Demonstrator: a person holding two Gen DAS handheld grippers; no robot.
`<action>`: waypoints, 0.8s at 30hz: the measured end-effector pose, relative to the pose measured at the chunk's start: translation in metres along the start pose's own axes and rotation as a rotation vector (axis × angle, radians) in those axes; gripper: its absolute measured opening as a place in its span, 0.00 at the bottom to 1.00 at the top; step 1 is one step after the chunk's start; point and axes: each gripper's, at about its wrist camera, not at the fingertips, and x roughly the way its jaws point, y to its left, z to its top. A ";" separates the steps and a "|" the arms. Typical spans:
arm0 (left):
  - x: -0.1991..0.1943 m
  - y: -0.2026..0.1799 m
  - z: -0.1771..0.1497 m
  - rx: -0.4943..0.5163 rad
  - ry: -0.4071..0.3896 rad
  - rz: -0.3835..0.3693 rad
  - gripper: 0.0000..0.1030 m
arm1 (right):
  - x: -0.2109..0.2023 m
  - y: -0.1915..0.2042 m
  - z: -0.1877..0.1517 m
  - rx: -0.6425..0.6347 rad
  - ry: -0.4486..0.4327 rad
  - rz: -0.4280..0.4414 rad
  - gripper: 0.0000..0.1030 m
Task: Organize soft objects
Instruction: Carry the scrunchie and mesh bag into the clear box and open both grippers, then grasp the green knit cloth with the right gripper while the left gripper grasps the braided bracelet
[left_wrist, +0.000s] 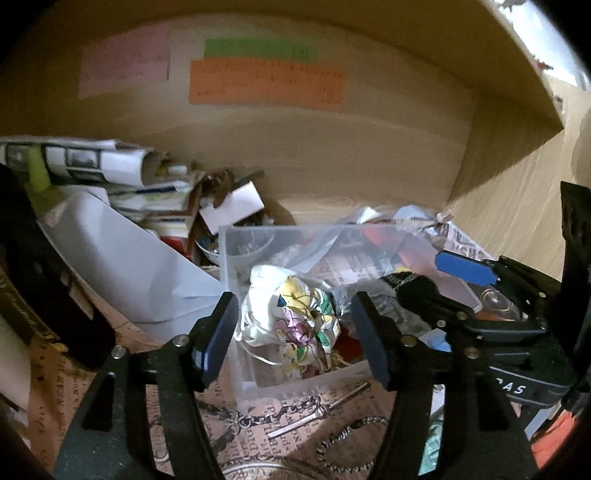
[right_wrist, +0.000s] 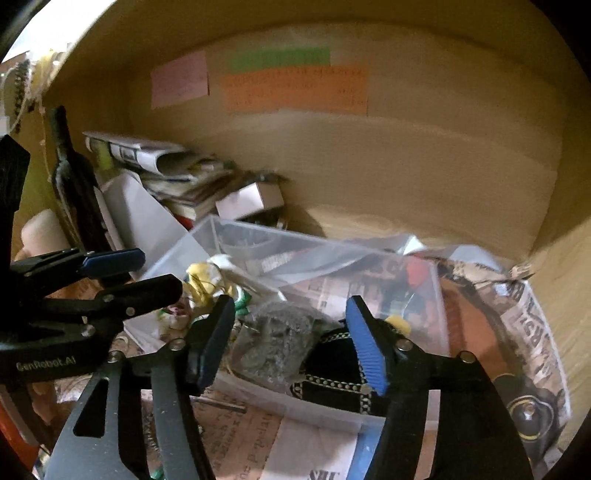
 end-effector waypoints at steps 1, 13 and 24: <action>-0.006 0.000 0.000 0.000 -0.011 0.000 0.65 | -0.007 0.000 0.001 0.000 -0.014 -0.002 0.60; -0.069 0.000 -0.019 0.015 -0.096 0.011 0.83 | -0.068 0.008 -0.012 0.013 -0.118 0.006 0.72; -0.083 0.004 -0.067 -0.011 -0.020 0.004 0.88 | -0.074 0.020 -0.071 0.032 0.006 0.024 0.75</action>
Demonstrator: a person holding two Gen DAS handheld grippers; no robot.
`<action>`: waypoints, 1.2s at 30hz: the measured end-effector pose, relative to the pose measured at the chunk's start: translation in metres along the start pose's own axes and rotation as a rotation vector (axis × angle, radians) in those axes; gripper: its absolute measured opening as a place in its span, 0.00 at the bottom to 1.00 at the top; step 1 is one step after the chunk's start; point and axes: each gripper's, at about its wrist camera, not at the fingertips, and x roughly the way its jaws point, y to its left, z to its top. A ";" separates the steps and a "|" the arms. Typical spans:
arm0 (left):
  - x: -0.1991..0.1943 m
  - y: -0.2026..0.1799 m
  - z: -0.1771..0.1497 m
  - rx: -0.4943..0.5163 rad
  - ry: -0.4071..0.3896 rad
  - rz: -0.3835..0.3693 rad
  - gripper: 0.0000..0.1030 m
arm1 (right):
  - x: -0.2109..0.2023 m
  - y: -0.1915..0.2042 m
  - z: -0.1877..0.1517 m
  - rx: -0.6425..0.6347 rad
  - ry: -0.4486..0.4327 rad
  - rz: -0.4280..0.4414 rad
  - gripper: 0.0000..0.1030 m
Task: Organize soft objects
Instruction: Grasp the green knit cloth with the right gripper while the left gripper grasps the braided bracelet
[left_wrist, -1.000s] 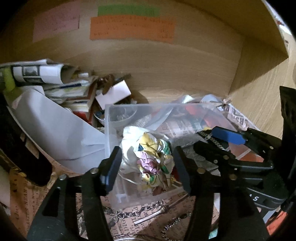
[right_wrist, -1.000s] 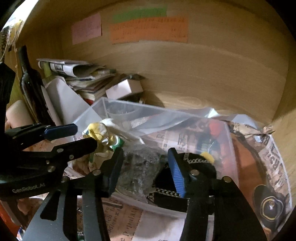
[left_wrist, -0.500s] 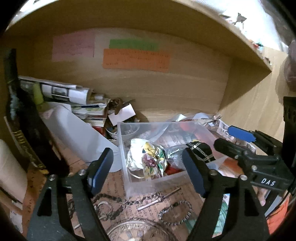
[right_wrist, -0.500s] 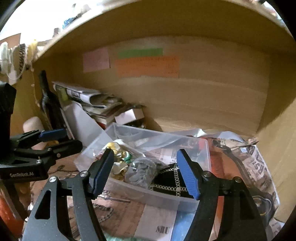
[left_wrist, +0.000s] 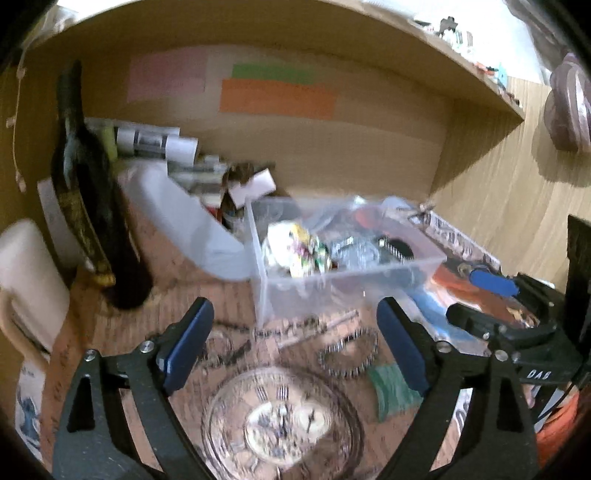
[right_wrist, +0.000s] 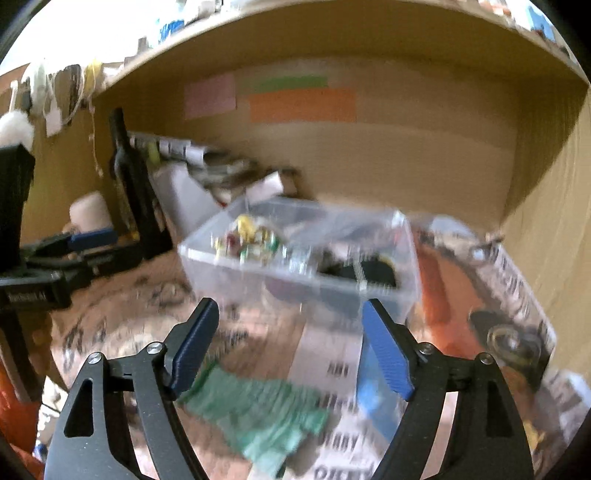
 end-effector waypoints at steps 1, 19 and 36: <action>0.002 0.000 -0.004 -0.004 0.013 -0.001 0.88 | 0.003 0.000 -0.006 0.011 0.020 0.012 0.75; 0.033 -0.012 -0.055 -0.005 0.190 -0.024 0.88 | 0.029 0.009 -0.062 0.003 0.180 0.031 0.49; 0.095 -0.047 -0.038 0.078 0.321 -0.078 0.88 | -0.010 -0.031 -0.046 0.076 0.051 -0.032 0.26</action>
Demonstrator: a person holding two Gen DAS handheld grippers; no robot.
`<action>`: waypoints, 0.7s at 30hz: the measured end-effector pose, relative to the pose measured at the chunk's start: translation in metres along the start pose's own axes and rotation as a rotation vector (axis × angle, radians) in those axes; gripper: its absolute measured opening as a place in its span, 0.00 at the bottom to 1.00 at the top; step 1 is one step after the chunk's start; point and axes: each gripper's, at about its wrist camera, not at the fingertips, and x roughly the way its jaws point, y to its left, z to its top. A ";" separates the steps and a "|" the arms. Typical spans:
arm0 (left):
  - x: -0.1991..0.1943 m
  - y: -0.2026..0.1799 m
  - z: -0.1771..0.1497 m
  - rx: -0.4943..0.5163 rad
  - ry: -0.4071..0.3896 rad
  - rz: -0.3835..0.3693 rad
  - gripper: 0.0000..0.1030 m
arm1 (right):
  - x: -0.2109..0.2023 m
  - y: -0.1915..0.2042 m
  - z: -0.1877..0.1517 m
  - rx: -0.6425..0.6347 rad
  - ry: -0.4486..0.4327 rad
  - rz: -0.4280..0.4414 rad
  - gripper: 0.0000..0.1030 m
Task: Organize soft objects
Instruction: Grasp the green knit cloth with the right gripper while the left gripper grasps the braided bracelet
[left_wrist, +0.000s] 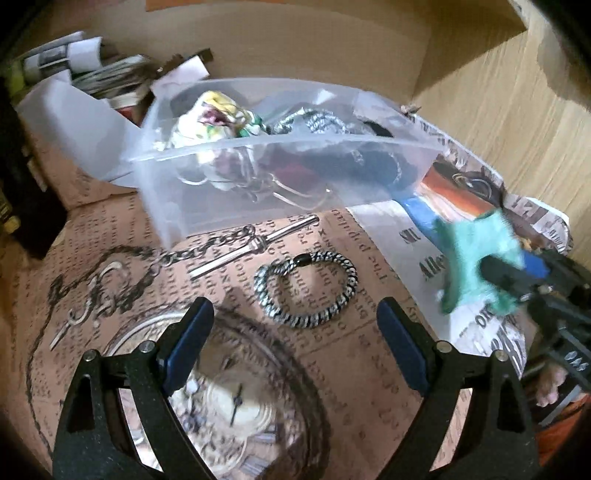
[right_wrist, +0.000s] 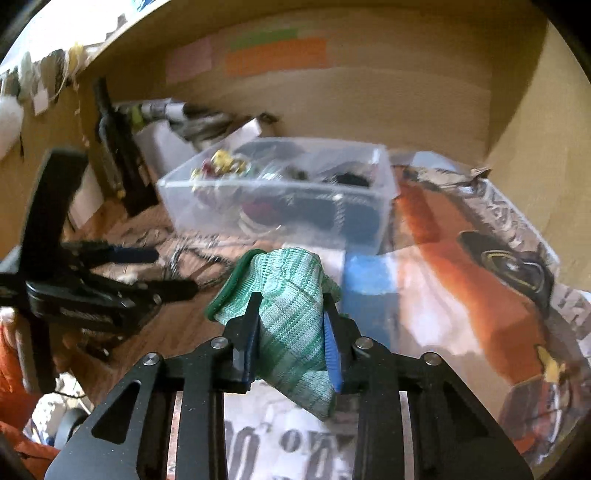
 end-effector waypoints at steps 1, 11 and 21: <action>0.004 -0.001 0.002 -0.001 0.010 0.001 0.88 | -0.003 -0.004 0.002 0.009 -0.012 -0.004 0.26; 0.020 -0.010 0.011 0.031 0.008 0.036 0.59 | -0.011 -0.018 0.016 0.038 -0.069 -0.021 0.26; -0.013 0.006 0.013 -0.008 -0.057 -0.004 0.43 | -0.014 -0.022 0.031 0.021 -0.118 -0.024 0.26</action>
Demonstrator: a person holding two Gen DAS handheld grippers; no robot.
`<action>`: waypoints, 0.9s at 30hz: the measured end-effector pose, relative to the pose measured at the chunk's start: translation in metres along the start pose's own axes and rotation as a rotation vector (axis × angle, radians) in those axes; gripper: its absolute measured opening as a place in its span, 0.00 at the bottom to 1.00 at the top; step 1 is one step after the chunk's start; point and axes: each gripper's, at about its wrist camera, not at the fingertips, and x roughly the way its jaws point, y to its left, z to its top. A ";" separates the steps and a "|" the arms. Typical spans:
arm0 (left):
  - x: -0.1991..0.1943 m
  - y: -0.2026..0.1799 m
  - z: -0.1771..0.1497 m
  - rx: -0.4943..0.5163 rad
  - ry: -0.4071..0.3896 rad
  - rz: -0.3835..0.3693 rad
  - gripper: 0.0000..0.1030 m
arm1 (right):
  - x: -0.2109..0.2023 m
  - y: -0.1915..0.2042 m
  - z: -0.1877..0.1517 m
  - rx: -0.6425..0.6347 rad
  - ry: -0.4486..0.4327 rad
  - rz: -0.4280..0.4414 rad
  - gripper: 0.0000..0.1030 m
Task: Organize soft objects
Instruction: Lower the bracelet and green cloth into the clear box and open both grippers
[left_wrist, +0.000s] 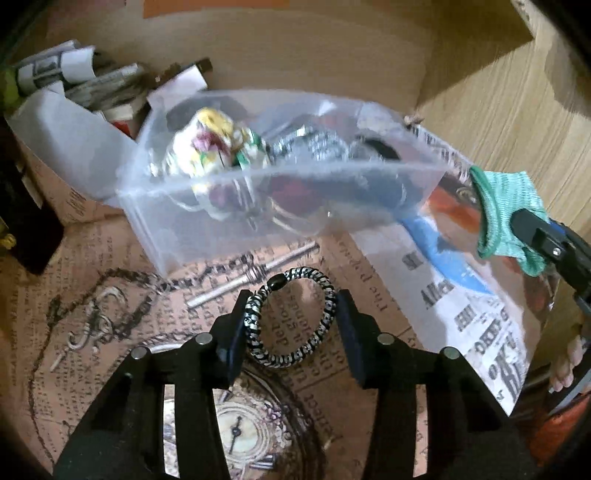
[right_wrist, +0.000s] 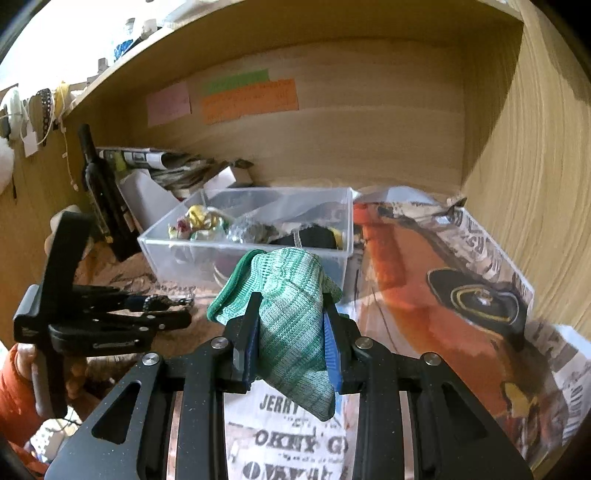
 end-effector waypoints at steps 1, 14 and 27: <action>-0.005 -0.001 0.002 0.000 -0.013 0.002 0.43 | -0.001 0.000 0.004 0.000 -0.011 0.000 0.26; -0.063 -0.005 0.040 0.015 -0.225 0.021 0.43 | 0.002 0.011 0.051 -0.048 -0.127 0.006 0.26; -0.048 0.006 0.091 -0.007 -0.279 0.022 0.43 | 0.045 0.015 0.087 -0.068 -0.109 0.008 0.26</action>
